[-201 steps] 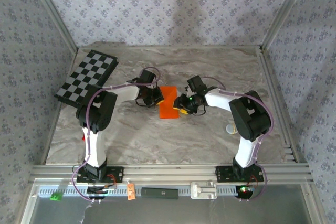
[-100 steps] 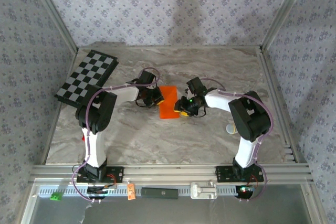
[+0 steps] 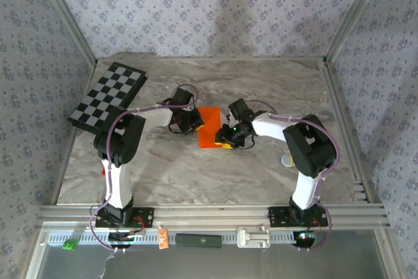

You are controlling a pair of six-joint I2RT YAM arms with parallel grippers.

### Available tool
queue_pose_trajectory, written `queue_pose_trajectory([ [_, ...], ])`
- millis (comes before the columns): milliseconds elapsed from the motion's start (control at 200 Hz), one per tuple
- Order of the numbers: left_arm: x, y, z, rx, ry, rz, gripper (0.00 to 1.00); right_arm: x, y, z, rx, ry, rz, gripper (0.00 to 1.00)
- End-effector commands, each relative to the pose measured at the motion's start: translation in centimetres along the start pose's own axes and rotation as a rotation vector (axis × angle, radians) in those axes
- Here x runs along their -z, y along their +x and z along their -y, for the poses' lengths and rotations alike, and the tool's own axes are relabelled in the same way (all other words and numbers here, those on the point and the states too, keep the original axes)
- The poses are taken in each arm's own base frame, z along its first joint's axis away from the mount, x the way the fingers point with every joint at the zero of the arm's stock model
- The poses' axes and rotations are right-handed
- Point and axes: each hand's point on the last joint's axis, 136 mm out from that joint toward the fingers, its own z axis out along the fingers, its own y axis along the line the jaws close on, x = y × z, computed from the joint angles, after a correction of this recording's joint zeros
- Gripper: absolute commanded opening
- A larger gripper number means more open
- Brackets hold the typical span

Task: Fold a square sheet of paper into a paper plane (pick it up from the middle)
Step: Fold the triangle a second time at the center of the table.

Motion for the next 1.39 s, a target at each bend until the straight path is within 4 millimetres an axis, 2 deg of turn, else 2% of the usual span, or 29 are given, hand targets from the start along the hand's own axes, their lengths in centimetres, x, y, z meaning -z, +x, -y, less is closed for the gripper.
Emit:
queue_pose_trajectory([
  [0,-0.8,1.7,-4.4,0.058,-0.137,-0.047,0.07,1.1,0.4,-1.0,0.022,-0.034,0.0,0.36],
  [330,-0.8,1.8,-4.4,0.058,-0.135,-0.051,0.07,1.6,-1.3,-1.7,-0.007,-0.093,0.083,0.32],
  [535,-0.8,1.9,-4.1,0.056,-0.123,-0.06,0.07,1.1,-1.5,-1.4,-0.057,-0.098,0.064,0.29],
  [735,-0.3,1.7,-2.6,0.047,-0.082,-0.061,0.07,1.2,-1.3,-1.5,-0.085,-0.099,0.039,0.27],
  [885,0.1,1.5,-1.6,0.035,-0.055,-0.064,0.07,1.1,-1.2,-1.1,-0.104,-0.077,0.025,0.2],
  [1029,2.3,0.5,1.4,-0.048,0.013,-0.051,0.08,1.4,-1.3,-0.9,-0.109,-0.069,0.021,0.1],
  [1169,4.7,-0.7,4.3,-0.159,0.081,-0.014,0.11,1.5,-1.1,-0.9,-0.089,-0.043,-0.007,0.07],
  [1389,3.7,-1.6,3.7,-0.177,0.09,-0.017,0.13,1.6,-1.1,-0.7,-0.086,-0.029,-0.015,0.07],
])
